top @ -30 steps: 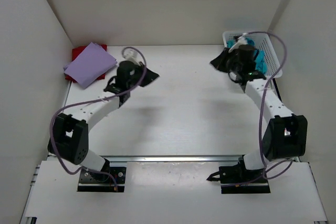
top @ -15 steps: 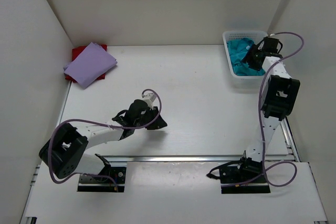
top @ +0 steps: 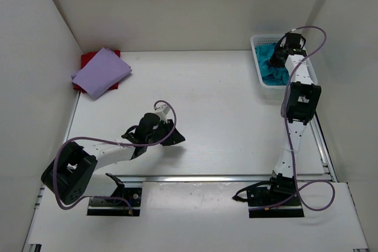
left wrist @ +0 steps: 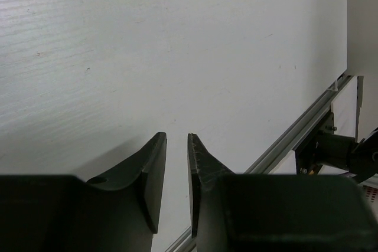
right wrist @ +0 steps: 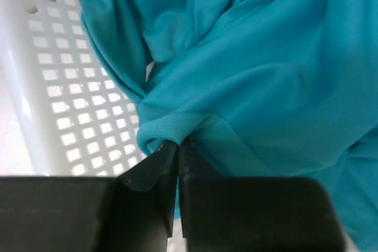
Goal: Fold and stack the t-shirts
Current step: Grab crumpled tshirt from bin with the right arm, then move the tshirt to the center of the board
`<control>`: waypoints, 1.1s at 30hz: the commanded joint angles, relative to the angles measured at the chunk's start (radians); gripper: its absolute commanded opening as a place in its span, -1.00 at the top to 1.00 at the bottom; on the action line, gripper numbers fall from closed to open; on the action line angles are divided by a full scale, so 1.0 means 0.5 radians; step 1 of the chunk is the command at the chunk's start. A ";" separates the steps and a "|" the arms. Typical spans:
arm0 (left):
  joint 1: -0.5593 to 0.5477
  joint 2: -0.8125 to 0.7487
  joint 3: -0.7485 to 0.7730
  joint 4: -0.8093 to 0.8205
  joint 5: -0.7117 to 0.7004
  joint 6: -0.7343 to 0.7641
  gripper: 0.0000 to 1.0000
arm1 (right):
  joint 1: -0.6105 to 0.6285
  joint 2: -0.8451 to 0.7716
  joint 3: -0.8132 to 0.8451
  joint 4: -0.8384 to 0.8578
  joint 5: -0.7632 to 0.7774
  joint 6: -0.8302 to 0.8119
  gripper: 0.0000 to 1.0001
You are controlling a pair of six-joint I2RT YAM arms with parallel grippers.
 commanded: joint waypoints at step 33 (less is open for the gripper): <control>1.073 -0.612 0.106 -0.266 0.266 -0.161 0.09 | 0.600 -2.082 -1.597 1.653 -1.558 0.828 1.00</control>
